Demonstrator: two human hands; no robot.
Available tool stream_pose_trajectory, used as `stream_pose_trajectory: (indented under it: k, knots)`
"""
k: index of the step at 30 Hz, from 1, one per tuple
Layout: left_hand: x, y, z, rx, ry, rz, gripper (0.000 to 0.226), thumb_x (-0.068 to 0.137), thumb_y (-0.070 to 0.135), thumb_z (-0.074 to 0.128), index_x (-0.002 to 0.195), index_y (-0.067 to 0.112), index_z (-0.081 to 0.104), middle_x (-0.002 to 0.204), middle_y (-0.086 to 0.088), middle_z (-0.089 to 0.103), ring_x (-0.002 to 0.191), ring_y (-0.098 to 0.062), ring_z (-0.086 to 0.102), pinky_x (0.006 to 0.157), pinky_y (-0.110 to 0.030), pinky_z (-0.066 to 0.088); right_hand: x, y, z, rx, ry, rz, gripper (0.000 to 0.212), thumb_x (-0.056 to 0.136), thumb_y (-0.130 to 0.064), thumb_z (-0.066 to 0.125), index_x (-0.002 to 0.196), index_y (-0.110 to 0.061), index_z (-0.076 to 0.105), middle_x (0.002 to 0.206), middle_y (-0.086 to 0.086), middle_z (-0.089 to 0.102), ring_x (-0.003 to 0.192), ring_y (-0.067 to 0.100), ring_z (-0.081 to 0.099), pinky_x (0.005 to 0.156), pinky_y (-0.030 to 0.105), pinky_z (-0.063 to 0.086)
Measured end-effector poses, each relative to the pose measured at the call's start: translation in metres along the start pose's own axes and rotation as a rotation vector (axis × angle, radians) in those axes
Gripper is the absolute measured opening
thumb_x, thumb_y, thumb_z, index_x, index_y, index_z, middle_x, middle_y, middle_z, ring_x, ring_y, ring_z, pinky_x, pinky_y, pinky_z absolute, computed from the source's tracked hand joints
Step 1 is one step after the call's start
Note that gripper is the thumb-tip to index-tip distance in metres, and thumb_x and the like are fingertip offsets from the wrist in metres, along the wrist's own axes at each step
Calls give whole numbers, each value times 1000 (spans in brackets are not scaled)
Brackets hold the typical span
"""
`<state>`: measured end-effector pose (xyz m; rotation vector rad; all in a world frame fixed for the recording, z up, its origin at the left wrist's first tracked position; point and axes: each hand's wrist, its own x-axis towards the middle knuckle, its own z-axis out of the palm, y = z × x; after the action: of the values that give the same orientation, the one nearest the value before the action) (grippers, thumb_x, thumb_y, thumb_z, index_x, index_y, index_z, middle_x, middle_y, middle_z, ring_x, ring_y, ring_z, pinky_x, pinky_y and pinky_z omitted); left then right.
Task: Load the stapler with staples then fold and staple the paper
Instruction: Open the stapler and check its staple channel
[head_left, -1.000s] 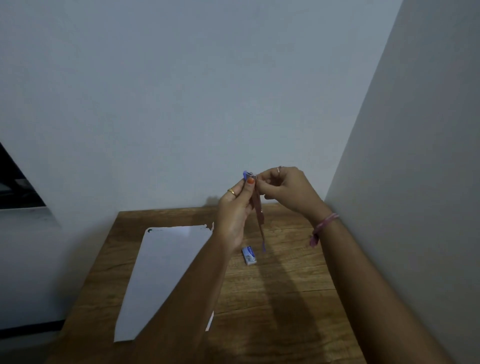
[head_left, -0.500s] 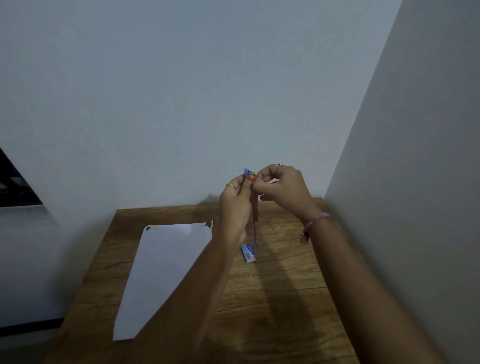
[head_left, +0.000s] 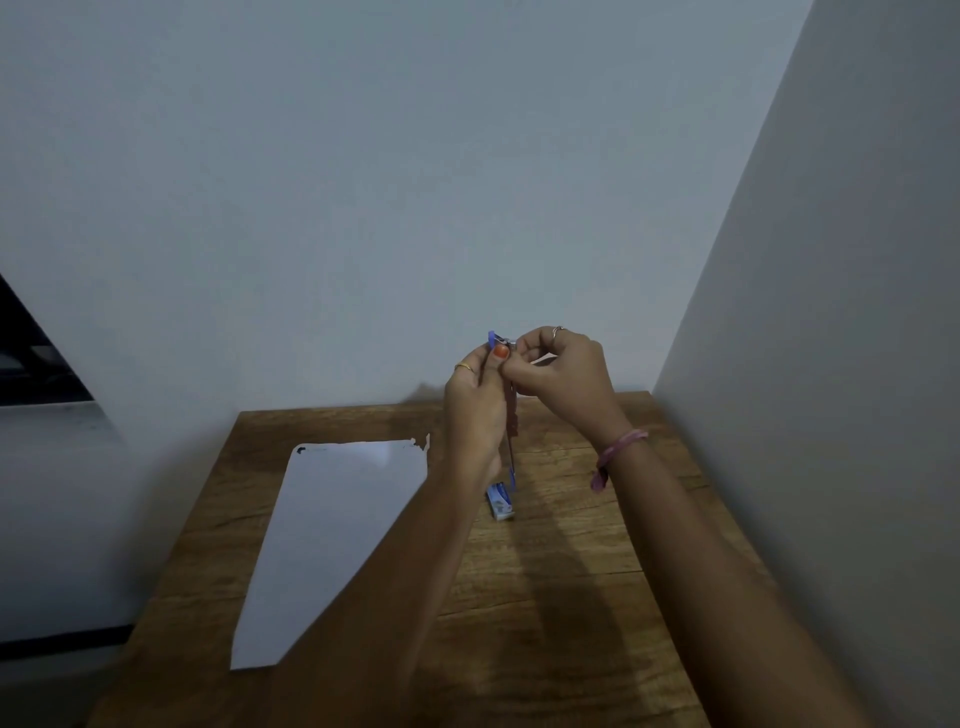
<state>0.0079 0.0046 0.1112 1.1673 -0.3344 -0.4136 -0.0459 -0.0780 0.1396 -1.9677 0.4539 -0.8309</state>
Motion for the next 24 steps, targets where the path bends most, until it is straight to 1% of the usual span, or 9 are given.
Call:
stream_pose_trajectory:
  k: [3, 6, 8, 10, 13, 16, 19, 22, 24]
  knots:
    - [-1, -1, 3, 5, 8, -3, 28, 99, 29, 48, 114, 10, 64, 103, -3, 74, 98, -12, 69, 83, -25, 55, -1, 2, 2, -6, 11, -10, 17, 72, -23, 74, 74, -8, 68, 68, 0, 64, 69, 27, 69, 68, 41, 60]
    - [-2, 1, 6, -46, 109, 1, 22, 101, 28, 44, 97, 17, 63, 90, 4, 71, 87, -13, 67, 74, -25, 54, -4, 5, 4, 41, 89, 11, 15, 73, -19, 70, 72, -6, 65, 67, -1, 63, 68, 23, 71, 68, 42, 60]
    - [0, 4, 6, -95, 181, 8, 22, 102, 27, 40, 92, 20, 58, 89, 7, 69, 88, -13, 66, 82, -33, 53, -4, 9, 3, 215, 134, 76, 13, 77, -12, 66, 72, -1, 63, 68, 7, 63, 69, 25, 73, 67, 43, 61]
    - [-1, 6, 4, -184, 176, 21, 22, 103, 25, 38, 92, 22, 57, 94, 7, 68, 95, -10, 66, 94, -36, 51, -6, 13, 1, 424, 143, 137, 11, 82, -8, 64, 79, 2, 63, 74, 15, 64, 74, 28, 74, 67, 38, 61]
    - [-5, 7, -2, -453, 119, 4, 18, 103, 21, 38, 100, 17, 55, 104, 1, 67, 102, -14, 65, 92, -32, 51, -9, 22, -5, 723, 135, 222, 10, 89, -7, 61, 83, 1, 63, 77, 15, 68, 84, 30, 73, 71, 30, 59]
    - [-14, 4, -13, -723, 87, -90, 26, 100, 35, 44, 105, 13, 55, 106, -5, 70, 109, -21, 66, 88, -30, 53, -11, 33, -10, 878, 127, 259, 7, 91, -8, 60, 86, -3, 63, 78, 6, 72, 89, 26, 72, 71, 25, 58]
    - [-22, -2, -19, -816, 106, -155, 35, 97, 43, 47, 107, 10, 53, 108, -10, 70, 101, -23, 70, 88, -35, 54, -12, 42, -15, 921, 92, 260, 6, 91, -9, 61, 91, -4, 65, 83, 6, 74, 90, 25, 72, 67, 22, 57]
    - [-32, -8, -17, -776, 147, -216, 27, 97, 35, 50, 105, 9, 54, 106, -12, 69, 98, -22, 70, 92, -37, 53, -13, 49, -19, 889, 51, 267, 8, 91, -10, 61, 87, -7, 66, 81, 5, 74, 86, 23, 73, 66, 22, 57]
    - [-38, -12, -13, -761, 185, -255, 19, 98, 26, 51, 104, 8, 54, 108, -13, 67, 103, -24, 68, 93, -36, 52, -14, 53, -19, 841, 37, 278, 10, 92, -7, 58, 84, -7, 65, 78, 4, 74, 82, 21, 73, 66, 23, 58]
